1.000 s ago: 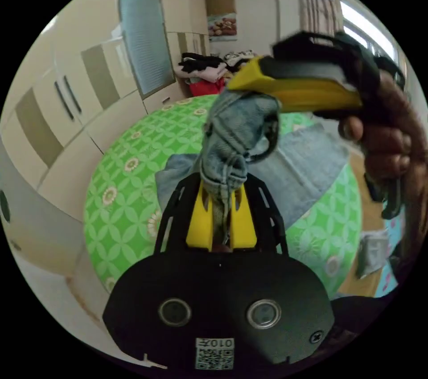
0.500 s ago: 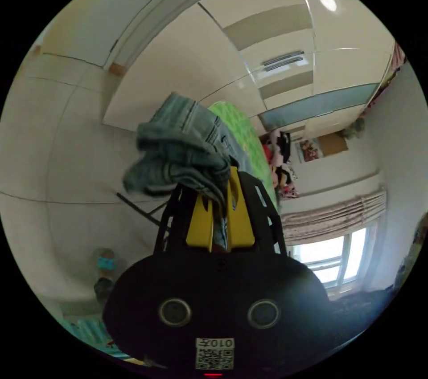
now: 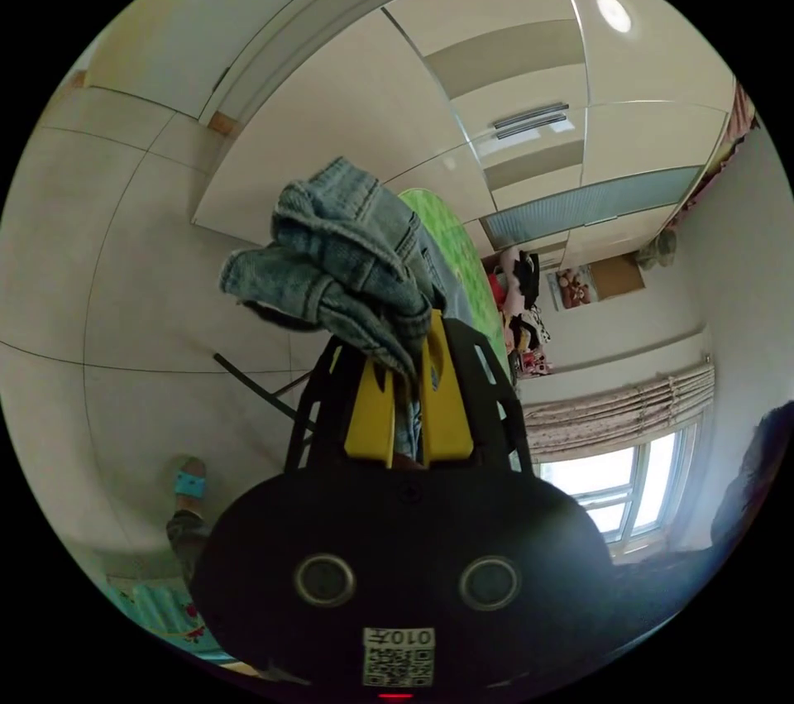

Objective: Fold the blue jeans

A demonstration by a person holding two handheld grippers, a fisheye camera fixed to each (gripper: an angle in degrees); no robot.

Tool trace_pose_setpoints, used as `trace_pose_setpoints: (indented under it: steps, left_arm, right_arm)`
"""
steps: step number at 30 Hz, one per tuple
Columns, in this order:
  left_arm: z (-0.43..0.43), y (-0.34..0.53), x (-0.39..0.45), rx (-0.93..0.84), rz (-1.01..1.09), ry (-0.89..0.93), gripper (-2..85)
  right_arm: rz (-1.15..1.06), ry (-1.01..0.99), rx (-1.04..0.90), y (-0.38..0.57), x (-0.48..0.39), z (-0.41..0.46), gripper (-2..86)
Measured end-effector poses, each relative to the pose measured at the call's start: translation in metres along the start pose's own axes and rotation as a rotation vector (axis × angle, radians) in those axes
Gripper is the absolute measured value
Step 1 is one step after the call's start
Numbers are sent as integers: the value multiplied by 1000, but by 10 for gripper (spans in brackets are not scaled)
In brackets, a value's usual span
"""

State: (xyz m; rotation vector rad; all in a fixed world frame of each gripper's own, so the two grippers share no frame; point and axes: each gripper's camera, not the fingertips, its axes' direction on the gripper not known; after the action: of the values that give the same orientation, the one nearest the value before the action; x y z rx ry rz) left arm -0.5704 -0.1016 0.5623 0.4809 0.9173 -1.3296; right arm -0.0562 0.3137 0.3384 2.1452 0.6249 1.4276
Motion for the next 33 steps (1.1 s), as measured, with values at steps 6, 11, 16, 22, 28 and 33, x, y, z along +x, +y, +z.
trace_pose_setpoints:
  steps: [6, 11, 16, 22, 28, 33]
  left_arm:
    - [-3, -5, -7, 2, -14, -17, 87]
    - [-5, -3, -14, 19, -46, -22, 86]
    - [2, 5, 5, -22, -11, -60, 84]
    - [26, 68, 14, -127, -47, -37, 82]
    - [1, 108, -21, -139, -146, 15, 82]
    - [-14, 123, -46, -167, -228, 123, 83]
  right_arm:
    - [3, 7, -13, -28, 26, -3, 98]
    - [15, -116, -30, -63, 46, 1, 51]
    - [-97, -147, -64, -117, 31, -37, 26]
    - [-18, 9, 71, -149, 72, -98, 31]
    - [1, -51, 14, -175, 119, -124, 43]
    - [15, -87, -52, -186, 142, -130, 61]
